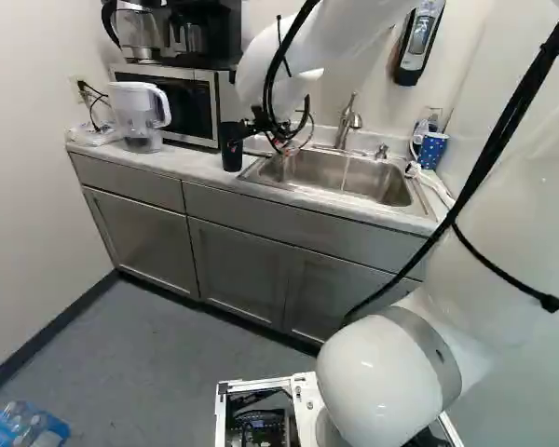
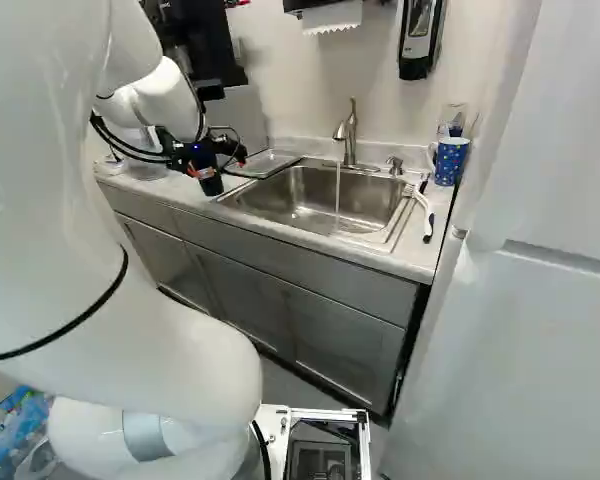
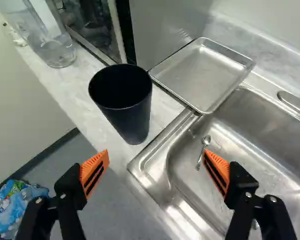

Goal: Rinse the cup and place it in the tray

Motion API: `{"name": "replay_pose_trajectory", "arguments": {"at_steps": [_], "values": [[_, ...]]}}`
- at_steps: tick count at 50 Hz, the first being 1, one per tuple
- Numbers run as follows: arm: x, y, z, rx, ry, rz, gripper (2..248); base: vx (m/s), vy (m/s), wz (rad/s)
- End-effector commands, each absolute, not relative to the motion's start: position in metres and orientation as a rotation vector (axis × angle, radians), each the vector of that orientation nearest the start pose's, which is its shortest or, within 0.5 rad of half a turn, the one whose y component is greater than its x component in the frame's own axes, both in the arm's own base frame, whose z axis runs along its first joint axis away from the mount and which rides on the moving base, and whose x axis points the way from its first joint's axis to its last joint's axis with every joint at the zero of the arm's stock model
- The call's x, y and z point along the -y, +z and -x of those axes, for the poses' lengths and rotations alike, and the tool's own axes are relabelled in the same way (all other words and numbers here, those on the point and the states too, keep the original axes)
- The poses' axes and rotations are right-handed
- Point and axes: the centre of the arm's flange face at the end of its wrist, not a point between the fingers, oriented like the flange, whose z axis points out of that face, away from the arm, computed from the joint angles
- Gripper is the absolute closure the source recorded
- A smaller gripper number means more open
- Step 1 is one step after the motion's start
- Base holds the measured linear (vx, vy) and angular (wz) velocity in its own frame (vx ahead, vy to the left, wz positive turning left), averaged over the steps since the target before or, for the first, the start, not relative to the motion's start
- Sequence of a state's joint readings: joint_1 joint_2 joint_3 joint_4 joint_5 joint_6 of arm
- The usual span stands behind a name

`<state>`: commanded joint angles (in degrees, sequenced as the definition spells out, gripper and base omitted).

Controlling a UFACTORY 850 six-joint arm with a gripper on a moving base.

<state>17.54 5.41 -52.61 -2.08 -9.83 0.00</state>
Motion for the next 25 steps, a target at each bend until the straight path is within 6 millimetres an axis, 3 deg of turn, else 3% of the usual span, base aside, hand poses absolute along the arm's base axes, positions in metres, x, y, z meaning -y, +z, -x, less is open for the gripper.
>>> {"name": "replay_pose_trajectory", "arguments": {"at_steps": [25], "values": [[-0.185,0.584,-0.47,0.555,-1.257,2.669,3,0.0,0.0,0.0]]}}
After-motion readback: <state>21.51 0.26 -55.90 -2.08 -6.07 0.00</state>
